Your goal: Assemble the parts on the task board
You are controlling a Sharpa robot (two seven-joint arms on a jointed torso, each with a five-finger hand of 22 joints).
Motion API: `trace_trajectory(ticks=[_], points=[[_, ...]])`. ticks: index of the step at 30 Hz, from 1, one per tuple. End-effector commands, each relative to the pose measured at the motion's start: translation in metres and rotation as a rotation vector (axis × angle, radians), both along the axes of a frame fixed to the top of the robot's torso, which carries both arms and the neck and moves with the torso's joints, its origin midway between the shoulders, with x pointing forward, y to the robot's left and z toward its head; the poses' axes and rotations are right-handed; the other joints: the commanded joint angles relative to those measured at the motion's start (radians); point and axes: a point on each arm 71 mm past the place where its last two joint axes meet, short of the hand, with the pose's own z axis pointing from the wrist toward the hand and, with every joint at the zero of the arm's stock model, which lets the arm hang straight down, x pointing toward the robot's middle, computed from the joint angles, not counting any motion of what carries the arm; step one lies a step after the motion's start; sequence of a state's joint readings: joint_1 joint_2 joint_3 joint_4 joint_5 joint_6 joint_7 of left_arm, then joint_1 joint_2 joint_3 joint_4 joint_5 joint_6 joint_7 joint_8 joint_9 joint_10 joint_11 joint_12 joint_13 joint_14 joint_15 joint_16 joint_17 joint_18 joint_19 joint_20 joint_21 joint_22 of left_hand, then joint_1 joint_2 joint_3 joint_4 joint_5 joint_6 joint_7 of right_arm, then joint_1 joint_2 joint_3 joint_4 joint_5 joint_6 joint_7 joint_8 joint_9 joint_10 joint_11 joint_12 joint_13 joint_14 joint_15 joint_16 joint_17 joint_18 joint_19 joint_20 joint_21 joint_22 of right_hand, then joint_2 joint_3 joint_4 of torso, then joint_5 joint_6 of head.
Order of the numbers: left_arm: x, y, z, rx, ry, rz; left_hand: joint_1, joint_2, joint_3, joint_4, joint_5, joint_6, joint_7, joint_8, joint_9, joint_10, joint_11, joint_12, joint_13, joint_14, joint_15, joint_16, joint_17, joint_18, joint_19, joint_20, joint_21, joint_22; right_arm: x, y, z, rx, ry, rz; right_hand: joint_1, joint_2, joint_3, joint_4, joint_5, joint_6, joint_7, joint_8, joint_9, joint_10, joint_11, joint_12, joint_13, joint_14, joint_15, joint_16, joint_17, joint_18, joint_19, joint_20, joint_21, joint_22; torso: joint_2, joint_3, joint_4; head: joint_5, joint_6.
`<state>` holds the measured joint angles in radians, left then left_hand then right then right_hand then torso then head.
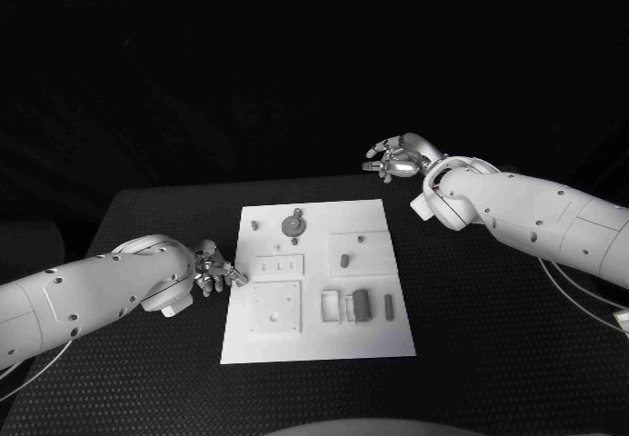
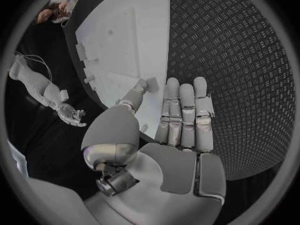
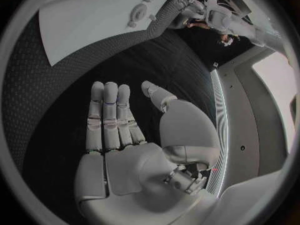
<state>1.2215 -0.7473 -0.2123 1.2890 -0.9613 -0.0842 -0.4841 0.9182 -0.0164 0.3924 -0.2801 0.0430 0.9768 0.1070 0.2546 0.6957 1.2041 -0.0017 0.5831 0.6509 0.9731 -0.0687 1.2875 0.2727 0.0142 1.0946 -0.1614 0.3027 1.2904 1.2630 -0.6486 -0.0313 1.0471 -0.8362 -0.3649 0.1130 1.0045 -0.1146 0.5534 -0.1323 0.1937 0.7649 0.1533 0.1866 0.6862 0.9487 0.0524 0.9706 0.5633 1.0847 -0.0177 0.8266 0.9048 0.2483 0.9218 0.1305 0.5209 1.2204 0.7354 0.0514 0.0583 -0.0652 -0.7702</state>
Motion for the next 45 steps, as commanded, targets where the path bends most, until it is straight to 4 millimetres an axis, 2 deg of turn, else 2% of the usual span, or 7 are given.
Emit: trace_trajectory(ticks=[1, 5, 12, 25, 32, 37, 45], points=[[-0.006, -0.002, -0.011, -0.017, 0.062, -0.011, 0.024, 0.011, 0.015, -0.002, 0.006, -0.025, 0.013, -0.011, -0.026, -0.002, 0.011, -0.006, 0.002, -0.003, 0.006, -0.001, 0.001, 0.001, 0.006, 0.003, -0.005, 0.002, 0.0, 0.001, 0.0, 0.0, 0.001, 0.013, -0.006, -0.001, 0.0, 0.003, -0.004, 0.044, 0.037, 0.005, -0.001, -0.117, 0.032, 0.005, -0.002, 0.007, 0.0, -0.005, 0.002, 0.014, 0.006, 0.0, -0.004, 0.002, 0.0, 0.0001, 0.0001, 0.0, -0.001], [-0.006, 0.001, -0.012, -0.041, 0.079, 0.003, 0.044, 0.013, 0.039, -0.004, 0.006, -0.051, 0.019, -0.029, -0.038, -0.003, 0.017, -0.006, 0.003, -0.005, 0.007, -0.002, 0.001, 0.0, 0.005, 0.004, -0.007, 0.006, 0.0, 0.001, 0.0, 0.0, 0.001, 0.012, -0.006, -0.001, 0.0, 0.003, -0.004, 0.044, 0.037, 0.005, -0.001, -0.117, 0.032, 0.005, -0.002, 0.007, 0.0, -0.005, 0.002, 0.014, 0.006, 0.0, -0.004, 0.002, 0.0, 0.0001, 0.0, -0.001, -0.001], [-0.006, 0.007, -0.014, -0.066, 0.111, 0.026, 0.074, 0.025, 0.083, -0.005, 0.006, -0.052, 0.018, -0.034, -0.046, -0.007, 0.017, -0.006, 0.005, -0.007, 0.01, -0.002, 0.002, -0.002, 0.001, 0.006, -0.011, 0.013, 0.0, 0.001, 0.0, 0.0, 0.001, 0.012, -0.006, -0.001, 0.0, 0.003, -0.004, 0.044, 0.037, 0.005, -0.001, -0.117, 0.032, 0.005, -0.002, 0.007, 0.0, -0.005, 0.002, 0.014, 0.006, 0.0, -0.004, 0.002, 0.0, -0.0007, 0.0006, -0.002, 0.0], [-0.005, 0.016, -0.016, -0.076, 0.155, 0.044, 0.081, 0.028, 0.095, -0.006, 0.006, -0.062, 0.023, -0.04, -0.052, -0.012, 0.02, -0.006, 0.007, -0.011, 0.012, -0.003, 0.002, -0.005, -0.005, 0.008, -0.016, 0.017, -0.001, 0.001, -0.001, 0.0, 0.001, 0.012, -0.006, -0.001, 0.0, 0.003, -0.004, 0.044, 0.037, 0.005, -0.001, -0.118, 0.032, 0.006, -0.003, 0.007, 0.0, -0.006, 0.003, 0.014, 0.007, 0.0, -0.005, 0.002, 0.0, -0.001, 0.0006, -0.003, -0.002], [-0.005, 0.022, -0.017, -0.105, 0.177, 0.072, 0.093, 0.05, 0.11, -0.008, 0.006, -0.07, 0.026, -0.046, -0.057, -0.016, 0.024, -0.006, 0.009, -0.014, 0.013, -0.003, 0.003, -0.005, -0.009, 0.009, -0.021, 0.021, -0.001, 0.0, -0.001, 0.0, 0.001, 0.01, -0.006, -0.001, 0.0, 0.003, -0.004, 0.043, 0.037, 0.005, -0.001, -0.118, 0.032, 0.006, -0.003, 0.007, 0.0, -0.006, 0.003, 0.014, 0.007, 0.0, -0.005, 0.003, 0.0, -0.0008, 0.001, -0.002, -0.001], [-0.004, 0.022, -0.017, -0.132, 0.185, 0.084, 0.101, 0.058, 0.148, 0.0, 0.006, -0.043, 0.018, -0.031, -0.055, -0.017, 0.018, -0.005, 0.011, -0.015, 0.014, -0.002, 0.004, -0.007, -0.008, 0.011, -0.024, 0.025, -0.001, 0.0, -0.001, 0.0, 0.001, 0.01, -0.006, -0.001, 0.0, 0.003, -0.004, 0.043, 0.037, 0.005, -0.002, -0.118, 0.032, 0.006, -0.003, 0.007, 0.0, -0.006, 0.004, 0.014, 0.007, 0.0, -0.005, 0.003, 0.0, -0.001, 0.0007, -0.001, -0.001], [-0.004, 0.022, -0.016, -0.205, 0.191, 0.117, 0.101, 0.078, 0.171, -0.007, 0.006, 0.049, -0.004, 0.021, -0.035, -0.017, 0.001, -0.001, 0.015, -0.016, 0.015, 0.002, 0.007, -0.008, -0.008, 0.011, -0.027, 0.033, -0.001, 0.0, -0.001, 0.0, 0.002, 0.01, -0.006, -0.001, 0.0, 0.003, -0.004, 0.043, 0.037, 0.005, -0.002, -0.118, 0.032, 0.006, -0.003, 0.007, 0.0, -0.006, 0.004, 0.014, 0.007, 0.0, -0.005, 0.003, 0.0, -0.0004, -0.0001, -0.001, 0.0]])
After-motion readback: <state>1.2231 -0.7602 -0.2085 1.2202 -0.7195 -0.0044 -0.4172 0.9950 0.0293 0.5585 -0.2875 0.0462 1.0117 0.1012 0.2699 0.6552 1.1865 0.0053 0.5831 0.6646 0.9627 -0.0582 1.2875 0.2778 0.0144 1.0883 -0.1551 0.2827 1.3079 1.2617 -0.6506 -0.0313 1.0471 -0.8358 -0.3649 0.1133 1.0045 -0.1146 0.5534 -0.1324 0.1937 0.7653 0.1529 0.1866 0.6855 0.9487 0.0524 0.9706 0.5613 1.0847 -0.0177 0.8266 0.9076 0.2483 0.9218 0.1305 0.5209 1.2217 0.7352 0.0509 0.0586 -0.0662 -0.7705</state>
